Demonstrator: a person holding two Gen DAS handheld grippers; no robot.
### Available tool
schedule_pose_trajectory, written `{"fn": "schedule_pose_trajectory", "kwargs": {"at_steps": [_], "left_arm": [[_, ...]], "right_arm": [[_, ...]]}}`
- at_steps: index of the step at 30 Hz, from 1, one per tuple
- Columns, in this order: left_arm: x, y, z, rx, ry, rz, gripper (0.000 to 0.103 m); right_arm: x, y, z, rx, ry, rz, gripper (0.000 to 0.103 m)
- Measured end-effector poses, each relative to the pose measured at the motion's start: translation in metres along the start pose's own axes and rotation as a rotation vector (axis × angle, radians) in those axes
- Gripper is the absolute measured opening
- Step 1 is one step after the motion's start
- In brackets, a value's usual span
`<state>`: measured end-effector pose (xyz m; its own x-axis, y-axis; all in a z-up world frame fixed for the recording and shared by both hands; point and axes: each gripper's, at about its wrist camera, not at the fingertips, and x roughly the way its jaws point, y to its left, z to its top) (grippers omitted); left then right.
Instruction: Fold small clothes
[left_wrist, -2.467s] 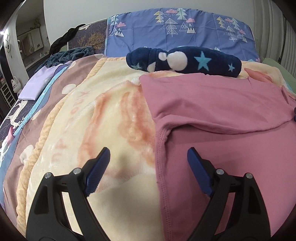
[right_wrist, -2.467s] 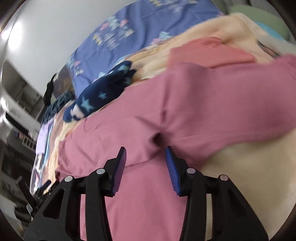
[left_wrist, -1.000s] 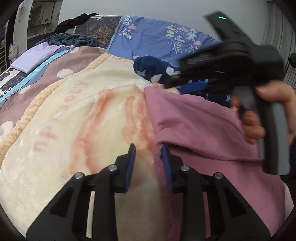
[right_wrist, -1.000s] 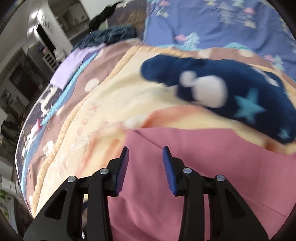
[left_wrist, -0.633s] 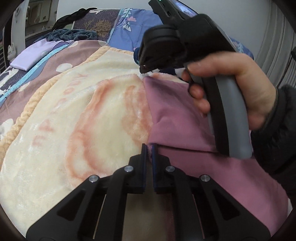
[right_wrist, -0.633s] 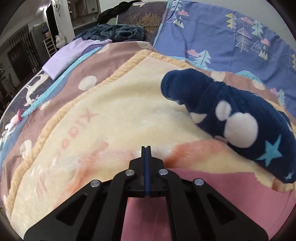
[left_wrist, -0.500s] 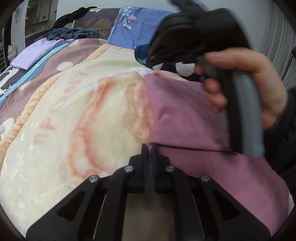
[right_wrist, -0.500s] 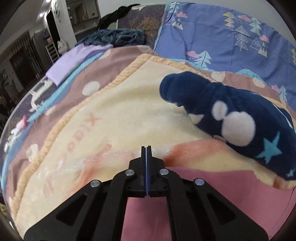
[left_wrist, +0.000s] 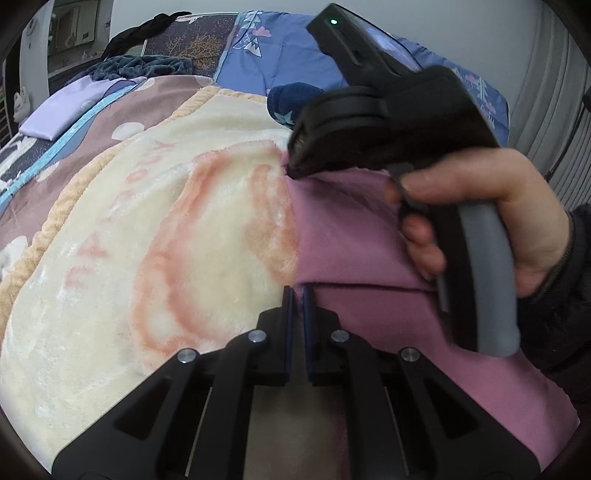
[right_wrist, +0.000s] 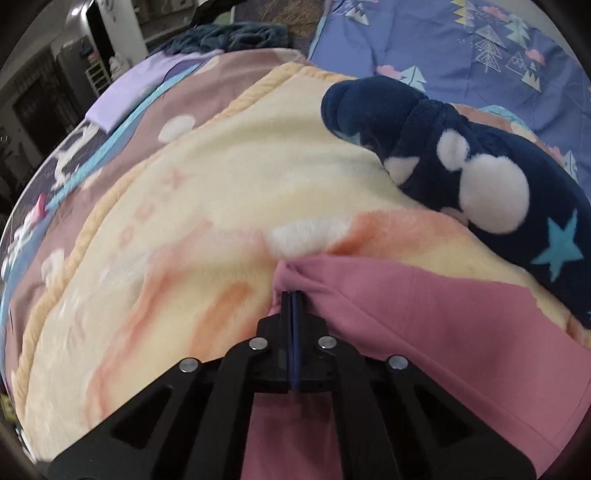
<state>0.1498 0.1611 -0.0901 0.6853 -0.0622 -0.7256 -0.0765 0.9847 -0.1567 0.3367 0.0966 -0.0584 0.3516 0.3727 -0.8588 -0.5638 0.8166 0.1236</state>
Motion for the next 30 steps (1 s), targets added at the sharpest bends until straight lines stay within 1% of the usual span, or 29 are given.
{"fn": "schedule_pose_trajectory", "kwargs": {"at_steps": [2,3,4,5,6,7,8,10,11,12,13,14,15,16,17,18,19,20,21,22,23,24,25,26,27,28,29,30], "left_arm": [[0.0,-0.002,0.0,0.014,0.001,0.009,0.005],[-0.001,-0.002,-0.001,0.016,0.002,0.007,0.005],[-0.001,-0.001,-0.001,0.013,0.002,0.001,0.005],[-0.001,0.001,-0.001,0.008,0.003,-0.007,0.005],[-0.001,0.003,-0.001,-0.003,0.003,-0.018,0.007],[-0.001,0.005,-0.001,-0.012,0.004,-0.023,0.01],[-0.001,0.007,-0.001,-0.021,0.004,-0.029,0.01],[-0.002,0.009,-0.001,-0.03,0.004,-0.043,0.011],[-0.003,0.01,-0.001,-0.031,0.003,-0.046,0.011],[-0.005,0.01,-0.001,-0.031,0.001,-0.051,0.012],[-0.006,0.01,0.0,-0.03,-0.001,-0.057,0.012],[-0.009,0.011,0.0,-0.03,-0.007,-0.064,0.012],[-0.015,0.011,0.0,-0.023,-0.02,-0.065,0.012],[-0.022,0.01,0.001,-0.018,-0.042,-0.061,0.012],[-0.032,0.008,0.002,-0.011,-0.078,-0.06,0.012],[-0.046,0.006,0.006,-0.007,-0.124,-0.075,0.012],[-0.057,0.003,0.009,-0.011,-0.156,-0.092,0.012],[-0.067,-0.001,0.012,-0.017,-0.184,-0.111,0.012],[-0.078,-0.01,0.017,-0.011,-0.21,-0.13,0.014],[-0.083,-0.02,0.021,0.01,-0.221,-0.139,0.021],[-0.085,-0.033,0.024,0.044,-0.22,-0.141,0.026],[-0.084,-0.05,0.028,0.09,-0.206,-0.132,0.033],[-0.079,-0.065,0.031,0.129,-0.187,-0.13,0.035],[-0.072,-0.081,0.033,0.17,-0.162,-0.137,0.036],[-0.06,-0.101,0.036,0.226,-0.126,-0.144,0.04],[-0.047,-0.117,0.036,0.267,-0.099,-0.133,0.045],[-0.031,-0.131,0.036,0.292,-0.07,-0.117,0.046],[-0.009,-0.143,0.035,0.31,-0.023,-0.104,0.047]], "right_arm": [[-0.005,-0.002,0.002,0.015,-0.034,0.042,0.0],[-0.011,-0.005,0.001,0.029,-0.031,0.061,0.001],[-0.018,-0.009,0.0,0.049,-0.015,0.079,0.005],[-0.027,-0.015,-0.004,0.072,0.0,0.097,0.014],[-0.047,-0.025,-0.014,0.094,-0.017,0.122,0.022],[-0.067,-0.033,-0.026,0.092,-0.05,0.127,0.025],[-0.082,-0.039,-0.036,0.085,-0.075,0.122,0.028],[-0.124,-0.063,-0.072,0.081,-0.131,0.096,0.029],[-0.146,-0.082,-0.096,0.098,-0.161,0.085,0.031],[-0.16,-0.098,-0.115,0.12,-0.183,0.065,0.038],[-0.172,-0.116,-0.134,0.15,-0.207,0.037,0.04],[-0.184,-0.137,-0.152,0.193,-0.233,0.003,0.042],[-0.192,-0.166,-0.175,0.266,-0.249,-0.05,0.043],[-0.193,-0.192,-0.194,0.351,-0.232,-0.092,0.043],[-0.189,-0.217,-0.212,0.44,-0.189,-0.127,0.04],[-0.178,-0.245,-0.233,0.529,-0.148,-0.107,0.032],[-0.174,-0.257,-0.244,0.548,-0.189,-0.027,0.032],[-0.173,-0.262,-0.249,0.551,-0.216,0.013,0.032],[-0.172,-0.263,-0.25,0.558,-0.226,0.024,0.033],[-0.172,-0.26,-0.248,0.551,-0.227,0.007,0.035],[-0.171,-0.254,-0.245,0.528,-0.228,-0.018,0.048],[-0.168,-0.243,-0.241,0.477,-0.229,-0.032,0.066],[-0.165,-0.232,-0.238,0.417,-0.228,-0.041,0.072],[-0.164,-0.223,-0.235,0.37,-0.219,-0.066,0.076],[-0.162,-0.219,-0.234,0.344,-0.213,-0.096,0.076],[-0.163,-0.216,-0.234,0.335,-0.214,-0.112,0.075],[-0.165,-0.215,-0.235,0.336,-0.223,-0.117,0.071],[-0.175,-0.222,-0.239,0.358,-0.247,-0.107,0.062]]}}
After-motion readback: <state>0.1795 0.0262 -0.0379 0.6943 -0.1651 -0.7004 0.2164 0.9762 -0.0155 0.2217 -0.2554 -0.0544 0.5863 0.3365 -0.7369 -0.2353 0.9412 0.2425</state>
